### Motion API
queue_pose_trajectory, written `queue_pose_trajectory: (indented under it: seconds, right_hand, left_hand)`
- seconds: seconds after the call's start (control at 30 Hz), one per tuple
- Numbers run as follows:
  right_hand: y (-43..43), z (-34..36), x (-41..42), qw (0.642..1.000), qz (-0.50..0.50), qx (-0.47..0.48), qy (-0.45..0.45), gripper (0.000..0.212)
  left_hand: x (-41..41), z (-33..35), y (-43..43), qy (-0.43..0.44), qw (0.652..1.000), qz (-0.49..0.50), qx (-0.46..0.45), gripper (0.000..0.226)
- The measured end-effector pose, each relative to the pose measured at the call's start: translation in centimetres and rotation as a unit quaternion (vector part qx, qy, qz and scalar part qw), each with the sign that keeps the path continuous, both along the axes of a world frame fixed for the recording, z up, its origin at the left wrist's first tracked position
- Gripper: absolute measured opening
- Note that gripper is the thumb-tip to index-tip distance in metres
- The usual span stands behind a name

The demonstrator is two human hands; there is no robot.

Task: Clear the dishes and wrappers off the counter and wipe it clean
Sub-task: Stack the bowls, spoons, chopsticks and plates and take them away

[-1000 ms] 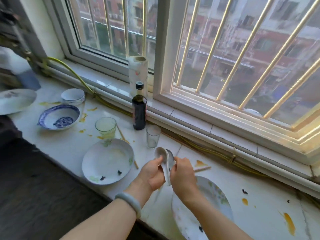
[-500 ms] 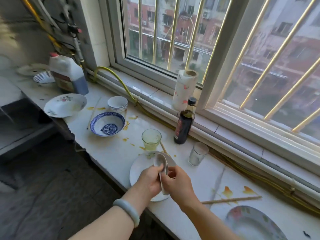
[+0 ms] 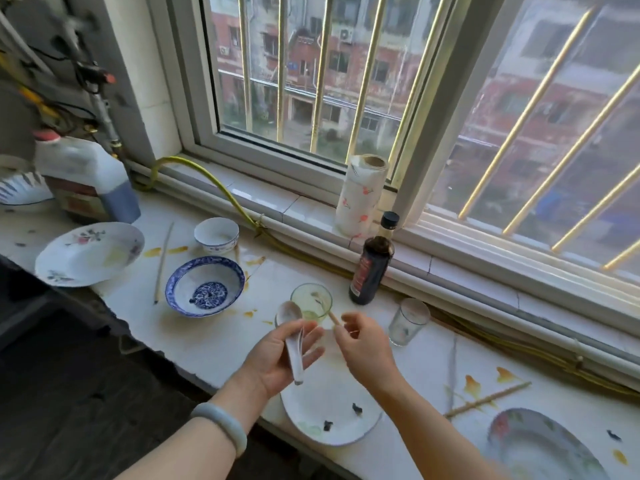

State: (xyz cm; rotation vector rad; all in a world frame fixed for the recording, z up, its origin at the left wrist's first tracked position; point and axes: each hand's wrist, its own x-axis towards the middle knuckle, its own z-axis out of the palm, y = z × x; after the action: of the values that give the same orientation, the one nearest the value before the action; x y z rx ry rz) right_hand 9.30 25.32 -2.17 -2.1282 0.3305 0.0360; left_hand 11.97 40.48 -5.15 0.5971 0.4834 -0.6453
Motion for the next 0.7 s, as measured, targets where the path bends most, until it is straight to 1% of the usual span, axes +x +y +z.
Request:
queue_pose_trajectory:
  seconds: [0.07, 0.1, 0.17, 0.2, 0.3, 0.37, 0.43, 0.5, 0.57, 0.63, 0.7]
  right_hand:
    - [-3.4, -0.4, 1.2, 0.992, -0.047, -0.114, -0.017, 0.036]
    - [-5.0, -0.6, 1.7, 0.983, -0.06, -0.17, -0.018, 0.039]
    - [-8.3, -1.1, 2.8, 0.962, -0.079, -0.262, 0.009, 0.041]
    - [-9.5, -1.3, 3.2, 0.953, -0.087, -0.287, 0.036, 0.046]
    - [-11.5, -1.7, 4.7, 0.945, -0.082, -0.297, 0.106, 0.07]
    - [-12.1, -2.2, 5.7, 0.951, -0.062, -0.273, 0.127, 0.078]
    - [-12.3, -2.9, 6.4, 0.956, -0.046, -0.248, 0.147, 0.081]
    - [-12.2, -3.5, 6.9, 0.959, -0.031, -0.233, 0.161, 0.076]
    - [-12.2, -3.7, 7.1, 0.96, -0.022, -0.232, 0.157, 0.068]
    - [-12.3, -3.2, 7.1, 0.958, -0.015, -0.246, 0.148, 0.061]
    - [-12.2, -2.0, 6.8, 0.956, -0.002, -0.265, 0.127, 0.055]
  left_hand:
    - [0.7, 0.1, 0.0, 0.029, 0.999, 0.012, -0.008, 0.017]
    - [0.9, 0.2, 0.0, 0.037, 0.999, 0.016, -0.007, 0.017]
    - [1.5, 0.3, -0.1, 0.041, 0.999, 0.01, 0.002, 0.014]
    - [1.7, 0.4, -0.3, 0.04, 0.999, 0.006, 0.003, 0.012]
    - [2.3, 0.2, -0.8, 0.045, 0.999, 0.008, 0.012, 0.009]
    - [2.5, 0.2, -0.9, 0.048, 0.999, 0.012, 0.022, 0.01]
    - [2.7, 0.3, -0.5, 0.044, 0.998, 0.013, 0.039, 0.007]
    - [3.1, 0.5, 0.2, 0.037, 0.997, 0.025, 0.07, 0.007]
    - [3.6, 0.5, 1.1, 0.024, 0.992, 0.05, 0.109, 0.007]
    - [3.8, 0.5, 1.8, 0.009, 0.988, 0.066, 0.143, 0.006]
    - [3.9, 0.5, 2.5, 0.0, 0.984, 0.073, 0.164, 0.01]
